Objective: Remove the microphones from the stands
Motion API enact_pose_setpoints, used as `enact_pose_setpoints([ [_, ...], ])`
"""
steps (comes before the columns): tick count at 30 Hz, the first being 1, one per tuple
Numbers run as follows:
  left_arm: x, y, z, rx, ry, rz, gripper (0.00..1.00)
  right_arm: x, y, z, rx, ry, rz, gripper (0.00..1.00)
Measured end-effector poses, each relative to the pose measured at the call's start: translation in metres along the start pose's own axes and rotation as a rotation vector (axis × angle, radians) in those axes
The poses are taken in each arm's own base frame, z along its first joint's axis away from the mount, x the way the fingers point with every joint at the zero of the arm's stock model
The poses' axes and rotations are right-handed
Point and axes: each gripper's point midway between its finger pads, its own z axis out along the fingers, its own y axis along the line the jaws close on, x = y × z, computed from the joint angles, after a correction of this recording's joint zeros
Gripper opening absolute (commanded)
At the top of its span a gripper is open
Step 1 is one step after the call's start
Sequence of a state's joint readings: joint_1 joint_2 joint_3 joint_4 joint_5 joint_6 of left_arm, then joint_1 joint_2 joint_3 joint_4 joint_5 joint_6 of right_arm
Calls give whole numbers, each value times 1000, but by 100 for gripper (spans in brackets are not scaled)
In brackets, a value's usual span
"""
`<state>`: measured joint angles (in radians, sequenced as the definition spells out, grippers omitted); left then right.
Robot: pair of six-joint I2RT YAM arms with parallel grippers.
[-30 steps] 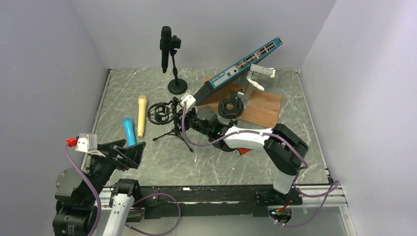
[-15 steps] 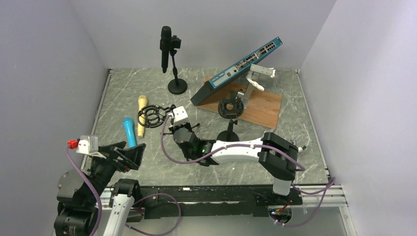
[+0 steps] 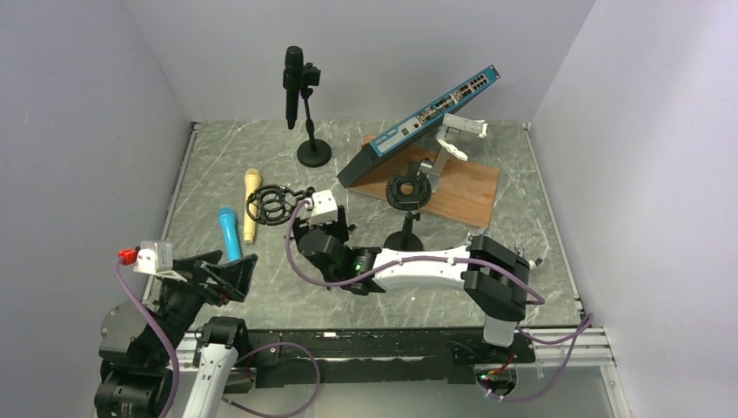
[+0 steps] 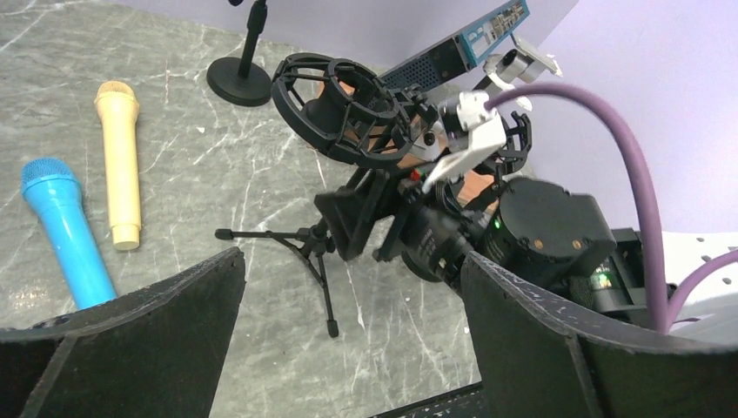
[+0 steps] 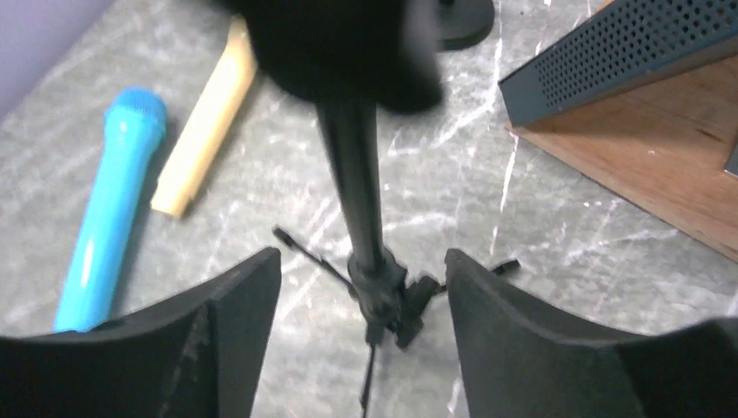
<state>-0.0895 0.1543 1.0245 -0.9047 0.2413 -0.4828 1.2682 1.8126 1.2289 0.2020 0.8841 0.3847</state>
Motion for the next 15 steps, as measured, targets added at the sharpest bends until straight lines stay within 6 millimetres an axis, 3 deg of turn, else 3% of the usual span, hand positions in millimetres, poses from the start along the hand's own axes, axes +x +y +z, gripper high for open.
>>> enact_pose_setpoints([
  [8, -3, -2, -2, 6, -8, 4, 97, 29, -17, -50, -163, 62, -140, 90],
  [15, 0, -1, 2, 10, -3, 2, 98, 31, -13, -79, -479, 167, -185, 90],
])
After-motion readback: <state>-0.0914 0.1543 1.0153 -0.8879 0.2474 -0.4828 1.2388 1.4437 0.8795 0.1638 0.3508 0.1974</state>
